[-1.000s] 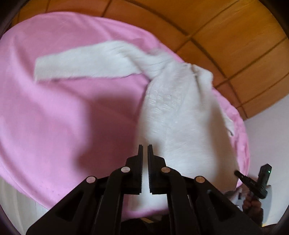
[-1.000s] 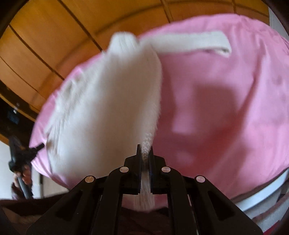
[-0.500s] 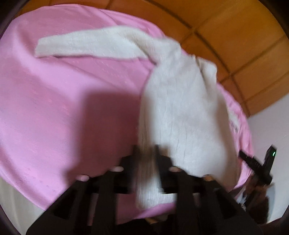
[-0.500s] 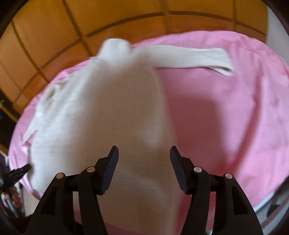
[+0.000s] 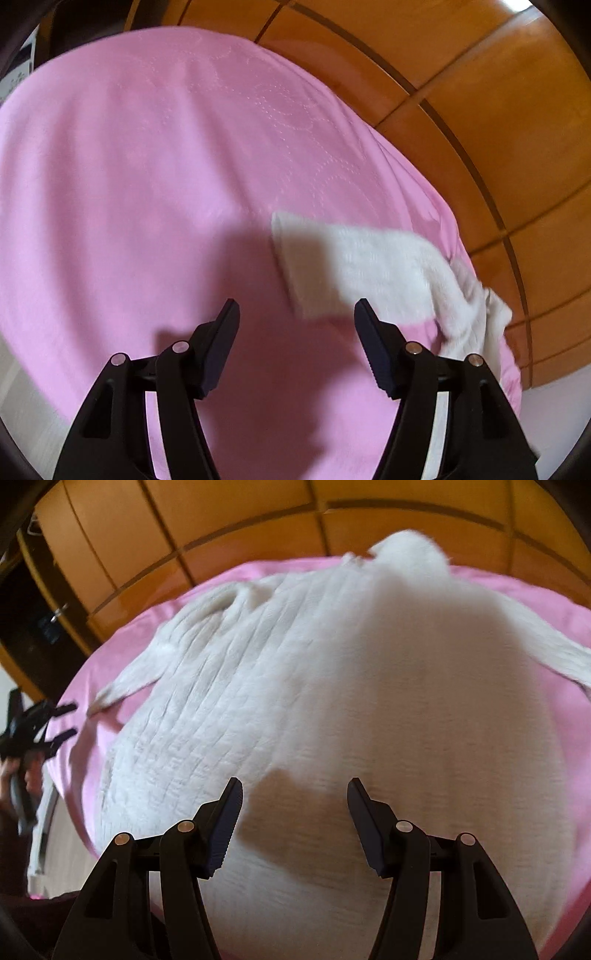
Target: Fold small clothes
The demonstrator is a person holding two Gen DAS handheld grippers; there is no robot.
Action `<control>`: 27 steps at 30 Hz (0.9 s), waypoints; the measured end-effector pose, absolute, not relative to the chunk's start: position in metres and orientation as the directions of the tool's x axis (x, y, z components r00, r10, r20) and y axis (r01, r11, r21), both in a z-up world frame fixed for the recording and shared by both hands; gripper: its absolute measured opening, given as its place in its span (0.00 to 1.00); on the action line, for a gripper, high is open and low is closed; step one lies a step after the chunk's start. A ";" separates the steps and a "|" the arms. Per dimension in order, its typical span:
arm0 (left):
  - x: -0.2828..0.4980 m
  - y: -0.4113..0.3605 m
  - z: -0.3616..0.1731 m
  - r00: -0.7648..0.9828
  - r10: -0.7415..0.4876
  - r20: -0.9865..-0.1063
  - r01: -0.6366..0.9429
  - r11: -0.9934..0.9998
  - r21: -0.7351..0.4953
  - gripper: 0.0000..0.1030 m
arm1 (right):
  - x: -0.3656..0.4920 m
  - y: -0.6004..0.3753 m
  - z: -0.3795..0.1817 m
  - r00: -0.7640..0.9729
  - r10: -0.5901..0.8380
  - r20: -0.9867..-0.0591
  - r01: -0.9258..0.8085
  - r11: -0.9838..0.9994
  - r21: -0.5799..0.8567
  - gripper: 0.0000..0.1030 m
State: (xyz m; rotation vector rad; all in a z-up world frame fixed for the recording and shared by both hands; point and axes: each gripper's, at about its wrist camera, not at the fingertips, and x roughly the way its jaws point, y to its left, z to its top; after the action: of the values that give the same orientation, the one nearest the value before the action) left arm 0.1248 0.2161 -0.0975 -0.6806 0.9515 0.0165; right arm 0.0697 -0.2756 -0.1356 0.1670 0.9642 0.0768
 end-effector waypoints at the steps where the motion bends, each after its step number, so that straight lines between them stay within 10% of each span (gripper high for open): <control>1: 0.134 0.216 -0.101 0.589 -0.272 -0.760 -0.302 0.799 -0.520 0.58 | 0.071 -0.272 -0.138 0.568 0.132 -0.812 0.007 0.986 0.165 0.61; 4: 0.164 0.209 -0.117 0.529 -0.294 -0.796 -0.274 0.828 -0.489 0.05 | 0.067 -0.268 -0.142 0.576 0.126 -0.808 -0.003 0.988 0.152 0.67; 17: 0.201 0.276 0.056 0.810 0.116 -0.575 -0.275 0.941 -0.198 0.04 | 0.070 -0.265 -0.146 0.572 0.117 -0.812 0.008 0.989 0.148 0.75; 27: 0.244 0.277 -0.064 0.487 0.295 -0.822 -0.397 0.913 0.092 0.09 | 0.070 -0.262 -0.146 0.565 0.096 -0.820 0.008 0.993 0.122 0.76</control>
State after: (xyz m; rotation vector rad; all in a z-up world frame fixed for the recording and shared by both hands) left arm 0.2443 0.2765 -0.0642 -0.1152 0.9757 0.4215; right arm 0.0697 -0.2623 -0.1463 0.1162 0.9697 0.0523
